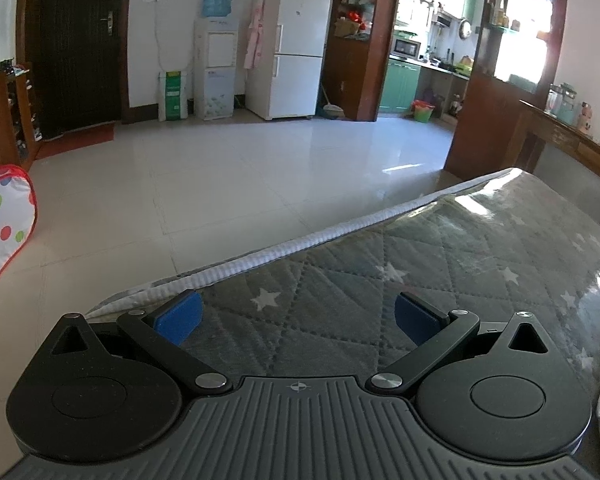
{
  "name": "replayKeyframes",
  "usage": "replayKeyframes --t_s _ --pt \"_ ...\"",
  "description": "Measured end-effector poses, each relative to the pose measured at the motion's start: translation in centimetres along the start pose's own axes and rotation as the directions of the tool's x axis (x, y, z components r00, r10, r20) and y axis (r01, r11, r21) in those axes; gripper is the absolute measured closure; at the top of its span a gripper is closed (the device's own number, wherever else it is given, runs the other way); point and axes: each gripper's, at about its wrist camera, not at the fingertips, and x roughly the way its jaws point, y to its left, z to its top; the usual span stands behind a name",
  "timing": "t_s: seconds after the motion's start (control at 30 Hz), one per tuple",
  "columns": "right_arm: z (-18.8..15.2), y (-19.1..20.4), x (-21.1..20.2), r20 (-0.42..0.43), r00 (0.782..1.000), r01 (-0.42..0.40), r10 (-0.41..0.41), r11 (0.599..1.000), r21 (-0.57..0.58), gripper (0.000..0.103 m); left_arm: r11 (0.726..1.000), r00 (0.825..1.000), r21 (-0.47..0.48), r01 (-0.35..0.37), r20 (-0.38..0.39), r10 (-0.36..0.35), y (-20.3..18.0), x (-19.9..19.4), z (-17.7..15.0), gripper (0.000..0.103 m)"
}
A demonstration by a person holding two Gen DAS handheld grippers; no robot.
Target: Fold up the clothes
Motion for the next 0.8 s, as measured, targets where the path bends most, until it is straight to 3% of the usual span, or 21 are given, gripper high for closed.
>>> replayKeyframes --t_s 0.3,0.4,0.8 --pt "0.0 0.0 0.0 0.000 1.000 0.000 0.000 1.000 0.000 0.000 1.000 1.000 0.028 -0.007 -0.009 0.007 -1.0 0.5 0.0 0.000" --pt "0.0 0.0 0.0 0.000 1.000 0.000 0.000 1.000 0.000 0.000 1.000 1.000 0.021 -0.003 -0.004 0.003 -3.4 1.1 1.0 0.000" --pt "0.0 0.0 0.0 0.001 1.000 0.000 0.000 1.000 0.000 0.000 1.000 1.000 0.025 0.015 -0.007 -0.015 -4.4 1.6 1.5 0.000"
